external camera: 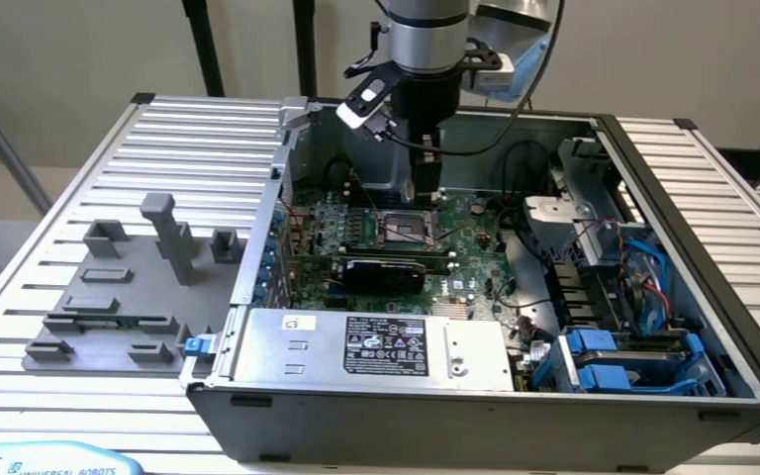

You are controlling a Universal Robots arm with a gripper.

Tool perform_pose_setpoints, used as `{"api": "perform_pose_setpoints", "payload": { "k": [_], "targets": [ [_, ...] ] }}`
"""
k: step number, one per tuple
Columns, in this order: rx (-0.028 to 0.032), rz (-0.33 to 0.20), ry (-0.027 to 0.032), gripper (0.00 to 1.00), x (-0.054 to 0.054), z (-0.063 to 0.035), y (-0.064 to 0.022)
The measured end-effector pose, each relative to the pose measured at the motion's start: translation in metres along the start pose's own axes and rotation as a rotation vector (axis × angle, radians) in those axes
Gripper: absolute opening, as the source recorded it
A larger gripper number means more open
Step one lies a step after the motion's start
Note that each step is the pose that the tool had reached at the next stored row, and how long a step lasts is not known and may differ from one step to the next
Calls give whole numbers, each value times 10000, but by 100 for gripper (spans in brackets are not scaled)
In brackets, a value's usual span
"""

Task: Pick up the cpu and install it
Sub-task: 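Place the cpu into insertion slot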

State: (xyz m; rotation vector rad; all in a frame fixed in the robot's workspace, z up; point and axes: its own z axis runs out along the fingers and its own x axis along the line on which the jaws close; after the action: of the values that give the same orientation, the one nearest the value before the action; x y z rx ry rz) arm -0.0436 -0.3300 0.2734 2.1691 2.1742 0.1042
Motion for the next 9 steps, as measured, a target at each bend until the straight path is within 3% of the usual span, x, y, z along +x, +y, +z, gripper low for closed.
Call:
{"api": "perform_pose_setpoints", "payload": {
  "k": [2, 9],
  "targets": [
    [2, 46, -57, 55, 0, 63, -103],
    [2, 465, -99, 55, 4, 188, -130]
  ]
}}
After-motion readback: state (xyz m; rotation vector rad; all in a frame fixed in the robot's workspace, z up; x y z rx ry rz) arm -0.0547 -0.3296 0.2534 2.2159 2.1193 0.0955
